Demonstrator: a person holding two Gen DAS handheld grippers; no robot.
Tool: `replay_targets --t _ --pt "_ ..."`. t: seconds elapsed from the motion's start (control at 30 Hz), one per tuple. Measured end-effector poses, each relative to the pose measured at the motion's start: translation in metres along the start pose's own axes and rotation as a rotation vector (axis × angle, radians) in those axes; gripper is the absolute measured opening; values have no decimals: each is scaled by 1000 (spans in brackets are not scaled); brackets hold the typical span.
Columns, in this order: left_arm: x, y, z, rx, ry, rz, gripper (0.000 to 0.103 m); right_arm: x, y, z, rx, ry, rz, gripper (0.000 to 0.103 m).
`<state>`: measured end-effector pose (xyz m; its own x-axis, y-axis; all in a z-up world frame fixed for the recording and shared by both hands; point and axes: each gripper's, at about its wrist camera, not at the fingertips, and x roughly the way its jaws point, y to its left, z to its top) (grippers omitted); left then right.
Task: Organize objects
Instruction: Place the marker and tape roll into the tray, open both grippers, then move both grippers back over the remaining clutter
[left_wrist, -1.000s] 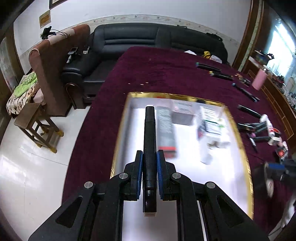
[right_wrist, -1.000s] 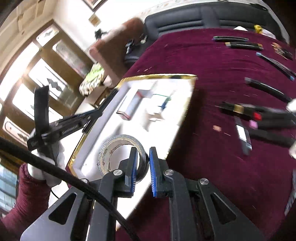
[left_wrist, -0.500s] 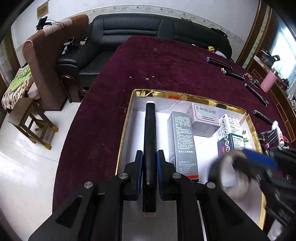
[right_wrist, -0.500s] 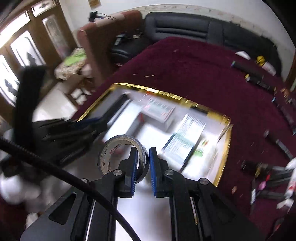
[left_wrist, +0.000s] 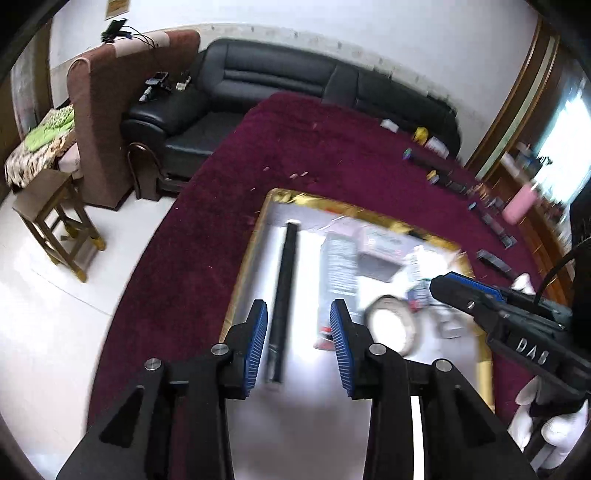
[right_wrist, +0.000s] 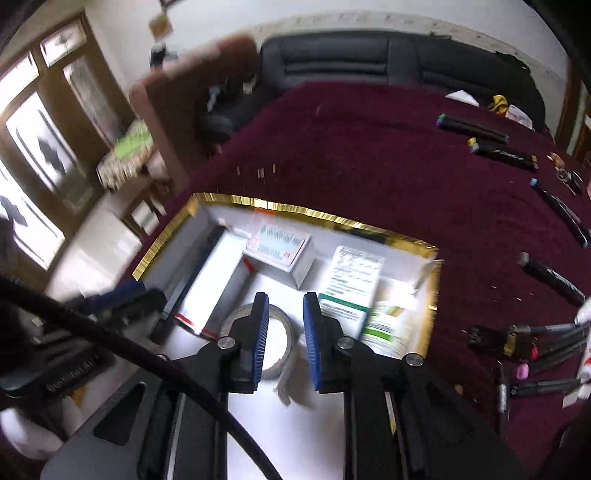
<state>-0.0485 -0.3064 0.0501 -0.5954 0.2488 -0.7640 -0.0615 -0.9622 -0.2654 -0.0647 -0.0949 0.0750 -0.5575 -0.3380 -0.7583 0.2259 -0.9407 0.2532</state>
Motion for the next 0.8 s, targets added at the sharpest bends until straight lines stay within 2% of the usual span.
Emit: replay_targets --t 0.03,0.1,0.13,0.2,0.33,0.43,0.67,0.8 --pt "-6 -5 -2 -4 -26 -24 31 -12 -3 -4 15 -27 17 25" --pt "-17 -17 -9 8 -91 -64 39 -32 -10 -14 37 -62 41 36" --pt "-20 -25 -11 25 -120 -77 46 -42 -14 -20 46 -75 48 36" --pt "-20 -40 -15 71 -149 -88 49 -55 -22 -30 63 -87 55 36" --pt "5 -57 -19 76 -51 -92 49 -76 -44 -50 114 -99 52 36" --pt "11 -60 -29 57 -15 -76 49 -88 -66 -61 162 -102 40 36" --pt "-4 -70 -48 14 -33 -89 49 -114 -113 -93 270 -123 48 36" --pt "-25 -74 -44 -3 -110 -73 49 -132 -134 -105 309 -154 35 36"
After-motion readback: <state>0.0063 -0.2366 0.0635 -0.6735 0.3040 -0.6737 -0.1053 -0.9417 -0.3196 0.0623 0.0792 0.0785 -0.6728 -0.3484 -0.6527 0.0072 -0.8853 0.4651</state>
